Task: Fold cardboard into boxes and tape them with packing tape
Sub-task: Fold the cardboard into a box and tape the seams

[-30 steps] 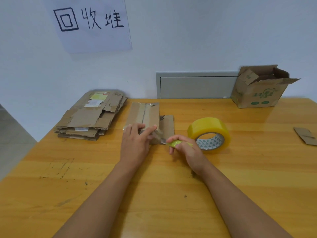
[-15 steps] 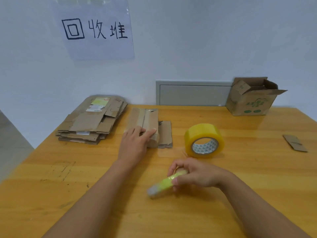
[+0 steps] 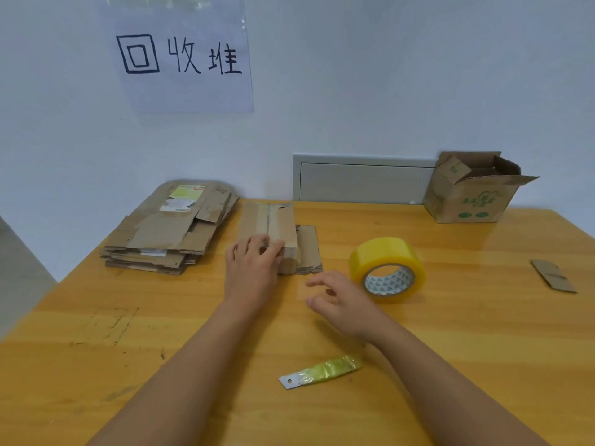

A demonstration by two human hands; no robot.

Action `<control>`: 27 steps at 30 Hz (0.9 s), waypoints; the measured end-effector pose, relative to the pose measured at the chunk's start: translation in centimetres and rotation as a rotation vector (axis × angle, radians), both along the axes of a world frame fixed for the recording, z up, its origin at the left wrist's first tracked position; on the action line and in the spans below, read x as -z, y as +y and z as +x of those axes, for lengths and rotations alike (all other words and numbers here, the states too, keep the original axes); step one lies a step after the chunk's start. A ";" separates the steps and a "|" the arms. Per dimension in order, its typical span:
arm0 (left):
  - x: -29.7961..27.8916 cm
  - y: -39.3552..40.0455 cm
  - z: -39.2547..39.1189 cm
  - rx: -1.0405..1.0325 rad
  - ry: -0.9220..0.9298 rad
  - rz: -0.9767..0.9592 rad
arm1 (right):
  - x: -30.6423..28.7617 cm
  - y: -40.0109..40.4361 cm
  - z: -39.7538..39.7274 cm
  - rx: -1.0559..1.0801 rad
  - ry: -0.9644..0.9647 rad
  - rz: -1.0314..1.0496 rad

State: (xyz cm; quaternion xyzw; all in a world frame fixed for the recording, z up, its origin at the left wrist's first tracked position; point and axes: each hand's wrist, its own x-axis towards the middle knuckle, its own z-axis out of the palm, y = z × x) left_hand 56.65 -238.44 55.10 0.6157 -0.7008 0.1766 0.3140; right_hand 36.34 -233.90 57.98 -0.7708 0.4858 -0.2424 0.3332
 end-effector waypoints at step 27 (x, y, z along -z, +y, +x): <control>-0.6 2.8 1.1 0.055 1.307 0.228 | 3.1 -5.0 5.0 0.174 -0.237 0.003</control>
